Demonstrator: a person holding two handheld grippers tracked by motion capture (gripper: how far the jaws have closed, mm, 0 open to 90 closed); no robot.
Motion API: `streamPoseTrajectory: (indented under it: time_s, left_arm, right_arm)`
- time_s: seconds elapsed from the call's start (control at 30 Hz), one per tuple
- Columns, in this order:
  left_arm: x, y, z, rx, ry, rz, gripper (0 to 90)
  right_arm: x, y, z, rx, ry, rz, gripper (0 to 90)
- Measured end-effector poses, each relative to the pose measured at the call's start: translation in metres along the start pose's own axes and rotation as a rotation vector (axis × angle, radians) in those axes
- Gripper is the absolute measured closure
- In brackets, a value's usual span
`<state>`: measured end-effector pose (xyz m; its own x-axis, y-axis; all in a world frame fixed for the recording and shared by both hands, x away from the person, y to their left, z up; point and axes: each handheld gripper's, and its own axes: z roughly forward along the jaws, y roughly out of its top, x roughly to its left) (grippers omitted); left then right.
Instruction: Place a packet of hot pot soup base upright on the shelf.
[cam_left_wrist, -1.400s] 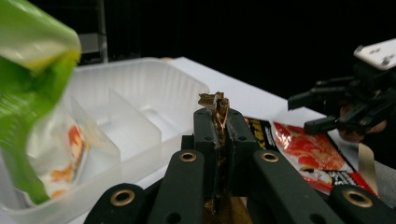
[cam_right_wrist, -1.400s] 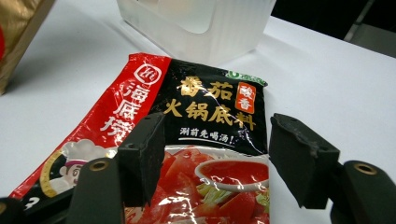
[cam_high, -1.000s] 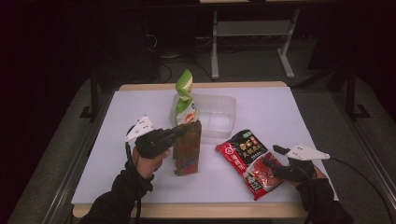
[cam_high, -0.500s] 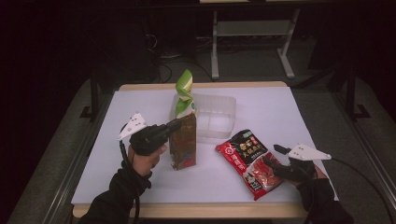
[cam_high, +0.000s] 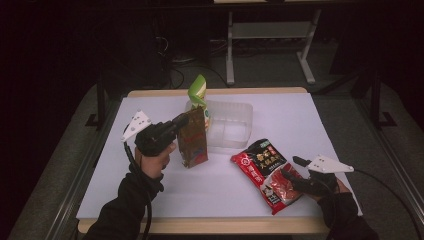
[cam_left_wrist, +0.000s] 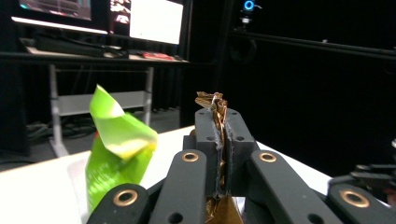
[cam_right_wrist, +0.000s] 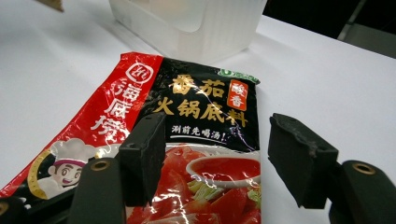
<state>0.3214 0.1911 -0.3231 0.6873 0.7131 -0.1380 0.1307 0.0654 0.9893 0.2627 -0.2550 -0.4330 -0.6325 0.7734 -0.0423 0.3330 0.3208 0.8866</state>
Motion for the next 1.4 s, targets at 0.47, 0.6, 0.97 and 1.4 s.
streamPoseTrajectory:
  time_s: [0.47, 0.6, 0.97, 1.4]
  left_arm:
    - [-0.002, 0.018, 0.058, -0.007, 0.096, 0.0, 87.1]
    - [-0.004, 0.019, 0.077, 0.014, 0.134, 0.035, 87.0]
    - [-0.006, 0.011, 0.127, 0.075, 0.238, 0.154, 86.9]
    - [0.006, -0.019, 0.159, 0.102, 0.283, 0.127, 85.9]
  right_arm:
    - [-0.002, -0.003, -0.004, 0.0, -0.012, 0.007, 35.8]
    - [-0.002, -0.003, -0.005, -0.002, -0.014, 0.01, 35.9]
    - [-0.002, -0.004, -0.004, 0.0, -0.007, 0.012, 35.7]
    - [-0.003, -0.006, -0.006, -0.002, -0.006, 0.015, 35.7]
